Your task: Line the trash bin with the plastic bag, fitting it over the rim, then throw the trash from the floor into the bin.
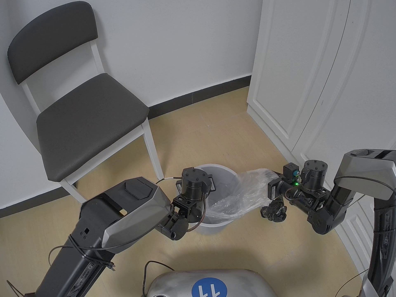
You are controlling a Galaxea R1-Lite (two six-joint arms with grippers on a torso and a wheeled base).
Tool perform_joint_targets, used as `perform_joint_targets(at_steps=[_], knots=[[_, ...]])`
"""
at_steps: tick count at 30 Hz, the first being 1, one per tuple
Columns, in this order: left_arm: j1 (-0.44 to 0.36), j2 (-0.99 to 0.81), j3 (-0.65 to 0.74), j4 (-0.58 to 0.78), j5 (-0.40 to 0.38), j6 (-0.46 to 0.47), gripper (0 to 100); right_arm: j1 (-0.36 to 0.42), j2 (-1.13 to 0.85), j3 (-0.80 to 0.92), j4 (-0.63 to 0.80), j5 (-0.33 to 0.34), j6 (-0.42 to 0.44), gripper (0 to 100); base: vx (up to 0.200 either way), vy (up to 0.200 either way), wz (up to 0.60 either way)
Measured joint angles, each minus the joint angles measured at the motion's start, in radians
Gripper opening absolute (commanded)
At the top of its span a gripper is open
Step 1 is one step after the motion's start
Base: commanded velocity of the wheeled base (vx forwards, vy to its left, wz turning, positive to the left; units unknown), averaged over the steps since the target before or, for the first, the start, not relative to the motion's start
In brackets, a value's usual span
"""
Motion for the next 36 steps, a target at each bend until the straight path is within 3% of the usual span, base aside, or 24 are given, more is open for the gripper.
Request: perform_joint_targets(at_steps=[8,18,26,36], knots=[[0.028,-0.097,0.187,-0.018,-0.127,0.028,0,-0.019,-0.002,0.009,0.006,0.010,-0.026,0,0.000,0.000,0.00],[0.131,-0.375,0.533,0.078,-0.339,0.220,0,-0.065,-0.027,0.050,0.077,0.015,-0.133,0,0.000,0.000,0.00],[0.204,-0.497,0.595,0.302,-0.419,0.270,0,-0.106,-0.069,0.070,0.196,0.009,-0.226,0,0.000,0.000,0.00],[0.254,-0.524,0.595,0.340,-0.463,0.308,0,-0.174,-0.088,0.084,0.264,0.002,-0.327,0,0.000,0.000,0.00]])
